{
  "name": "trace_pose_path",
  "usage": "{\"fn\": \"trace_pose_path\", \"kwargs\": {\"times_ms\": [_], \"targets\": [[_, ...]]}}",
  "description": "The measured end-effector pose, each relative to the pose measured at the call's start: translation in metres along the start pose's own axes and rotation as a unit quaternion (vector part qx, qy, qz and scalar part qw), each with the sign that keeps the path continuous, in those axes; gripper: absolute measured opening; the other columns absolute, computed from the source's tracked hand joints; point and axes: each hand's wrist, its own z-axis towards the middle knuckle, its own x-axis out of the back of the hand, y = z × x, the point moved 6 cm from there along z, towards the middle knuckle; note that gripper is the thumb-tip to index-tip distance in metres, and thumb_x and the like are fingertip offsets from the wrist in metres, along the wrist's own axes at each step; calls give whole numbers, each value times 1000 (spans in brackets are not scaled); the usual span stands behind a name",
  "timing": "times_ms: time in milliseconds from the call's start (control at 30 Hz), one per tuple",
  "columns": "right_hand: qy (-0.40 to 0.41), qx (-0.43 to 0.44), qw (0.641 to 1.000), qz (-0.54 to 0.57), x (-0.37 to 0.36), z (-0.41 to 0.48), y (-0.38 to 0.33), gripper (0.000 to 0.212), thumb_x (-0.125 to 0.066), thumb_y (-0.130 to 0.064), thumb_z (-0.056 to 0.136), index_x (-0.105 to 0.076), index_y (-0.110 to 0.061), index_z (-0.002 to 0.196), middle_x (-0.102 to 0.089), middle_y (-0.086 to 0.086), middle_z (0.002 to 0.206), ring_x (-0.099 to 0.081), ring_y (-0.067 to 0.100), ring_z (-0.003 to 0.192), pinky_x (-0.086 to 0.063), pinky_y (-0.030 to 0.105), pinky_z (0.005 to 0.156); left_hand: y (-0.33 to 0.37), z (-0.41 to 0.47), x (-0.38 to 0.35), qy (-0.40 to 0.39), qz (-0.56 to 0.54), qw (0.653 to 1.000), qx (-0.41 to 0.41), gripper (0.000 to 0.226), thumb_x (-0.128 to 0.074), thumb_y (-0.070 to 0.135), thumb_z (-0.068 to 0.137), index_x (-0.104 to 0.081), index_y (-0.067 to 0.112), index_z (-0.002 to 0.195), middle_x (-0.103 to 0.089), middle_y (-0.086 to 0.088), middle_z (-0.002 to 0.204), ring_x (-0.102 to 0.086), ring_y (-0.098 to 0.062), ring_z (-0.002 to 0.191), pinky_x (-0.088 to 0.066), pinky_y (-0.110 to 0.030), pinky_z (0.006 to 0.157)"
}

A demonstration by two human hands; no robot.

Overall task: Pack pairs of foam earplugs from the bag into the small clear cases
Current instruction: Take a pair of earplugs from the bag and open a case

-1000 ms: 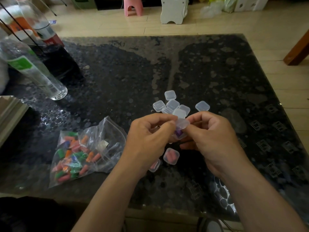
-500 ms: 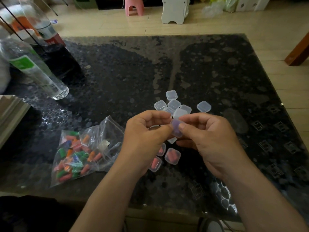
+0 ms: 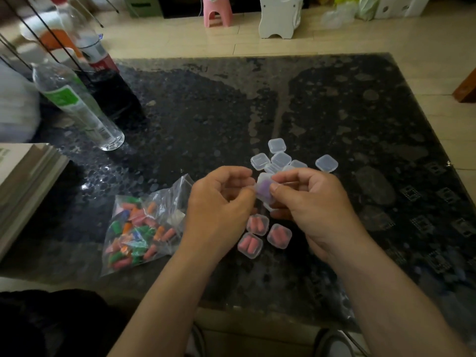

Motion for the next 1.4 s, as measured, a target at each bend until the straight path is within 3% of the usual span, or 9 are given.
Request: {"fn": "trace_pose_path", "kwargs": {"times_ms": [167, 500, 667, 767, 967, 1067, 1167, 1267, 1400], "targets": [[-23, -10, 999, -27, -29, -11, -9, 8, -77, -25, 88, -72, -26, 94, -75, -8, 81, -75, 10, 74, -65, 32, 65, 9, -1, 49, 86, -18, 995, -54, 22, -67, -1, 93, -71, 20, 92, -75, -3, 83, -75, -12, 72, -57, -23, 54], [-15, -31, 995, -94, -47, -10, -4, 11, -71, -12, 93, -70, -23, 96, -74, 2, 90, -75, 19, 77, -65, 42, 74, -3, 2, 98, 148, 29, 986, -69, 23, -68, 2, 91, -70, 24, 89, -73, -3, 76, -72, -21, 69, -61, -35, 58], [-34, -28, 952, -302, -51, -4, 6, 10, -69, -21, 92, -66, -27, 85, -71, -2, 83, -70, 14, 77, -62, 40, 76, -11, 8, 102, 139, 107, 982, -70, 19, -68, 8, 90, -71, 25, 96, -70, 9, 79, -63, -3, 64, -58, -25, 64], [-35, -30, 936, -349, -54, -1, 8, 12, -67, -20, 92, -66, -28, 84, -70, -5, 79, -69, 11, 74, -62, 41, 77, -15, 12, 103, 138, 115, 982, -60, 18, -68, 10, 89, -72, 25, 98, -69, 10, 78, -60, -1, 62, -54, -21, 62], [-23, 43, 939, -339, -59, -1, -4, 20, -62, -19, 97, -62, -33, 83, -66, -10, 86, -67, 6, 75, -60, 30, 67, -20, 14, 108, 144, 142, 979, -35, 16, -67, 14, 90, -71, 27, 99, -67, 11, 78, -61, -2, 64, -49, -16, 60], [-76, 93, 943, -310, -76, -4, -13, 22, -61, -19, 98, -64, -38, 87, -67, -14, 92, -66, 2, 83, -58, 25, 70, -22, 12, 119, 164, 161, 973, -21, 16, -66, 15, 91, -70, 29, 97, -67, 13, 78, -63, -3, 70, -50, -16, 63], [-141, 94, 939, -301, -98, -9, -9, 25, -61, -16, 98, -67, -39, 90, -69, -14, 93, -69, 4, 87, -60, 27, 71, -29, 9, 131, 176, 170, 970, -1, 15, -66, 14, 90, -71, 27, 97, -67, 13, 80, -64, -4, 73, -47, -20, 65], [-172, 80, 935, -300, -114, -13, -4, 28, -59, -12, 99, -68, -38, 93, -70, -13, 99, -70, 5, 92, -62, 33, 86, -36, 5, 146, 183, 195, 963, 19, 14, -65, 15, 90, -71, 25, 98, -67, 12, 83, -64, -6, 75, -46, -21, 64], [-185, 49, 943, -274, -127, -15, 2, 28, -54, -5, 101, -71, -27, 105, -71, -9, 93, -72, 1, 82, -62, 22, 76, -49, 4, 163, 157, 271, 949, 47, 20, -64, 17, 90, -71, 20, 108, -68, 2, 99, -65, -16, 89, -54, -33, 79]]}}
